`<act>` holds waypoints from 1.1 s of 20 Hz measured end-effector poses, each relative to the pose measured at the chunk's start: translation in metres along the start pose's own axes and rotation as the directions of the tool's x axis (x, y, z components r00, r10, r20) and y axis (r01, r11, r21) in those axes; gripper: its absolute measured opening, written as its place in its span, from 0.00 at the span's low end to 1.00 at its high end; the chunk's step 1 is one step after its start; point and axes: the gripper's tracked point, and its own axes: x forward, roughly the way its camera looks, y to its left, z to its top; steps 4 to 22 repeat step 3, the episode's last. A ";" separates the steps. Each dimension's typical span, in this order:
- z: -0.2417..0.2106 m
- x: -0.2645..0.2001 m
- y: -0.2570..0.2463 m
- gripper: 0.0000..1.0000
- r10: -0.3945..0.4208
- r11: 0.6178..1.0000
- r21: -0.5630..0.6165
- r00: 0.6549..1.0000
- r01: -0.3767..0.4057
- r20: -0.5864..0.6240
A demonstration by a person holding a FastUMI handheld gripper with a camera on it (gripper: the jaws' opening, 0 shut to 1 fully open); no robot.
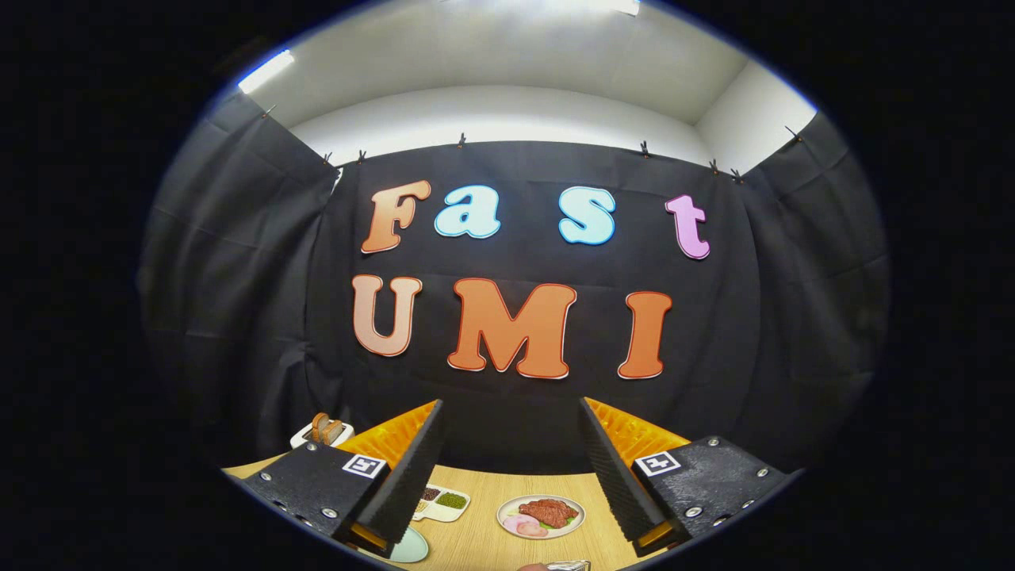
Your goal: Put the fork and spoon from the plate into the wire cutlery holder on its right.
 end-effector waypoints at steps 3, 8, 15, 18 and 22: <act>-0.002 0.001 0.003 0.99 0.004 1.000 0.004 1.000 -0.004 -0.004; -0.002 0.001 0.003 0.99 0.004 1.000 0.004 1.000 -0.004 -0.004; -0.002 0.001 0.003 0.99 0.004 1.000 0.004 1.000 -0.004 -0.004; -0.002 0.001 0.003 0.99 0.004 1.000 0.004 1.000 -0.004 -0.004; -0.002 0.001 0.003 0.99 0.004 1.000 0.004 1.000 -0.004 -0.004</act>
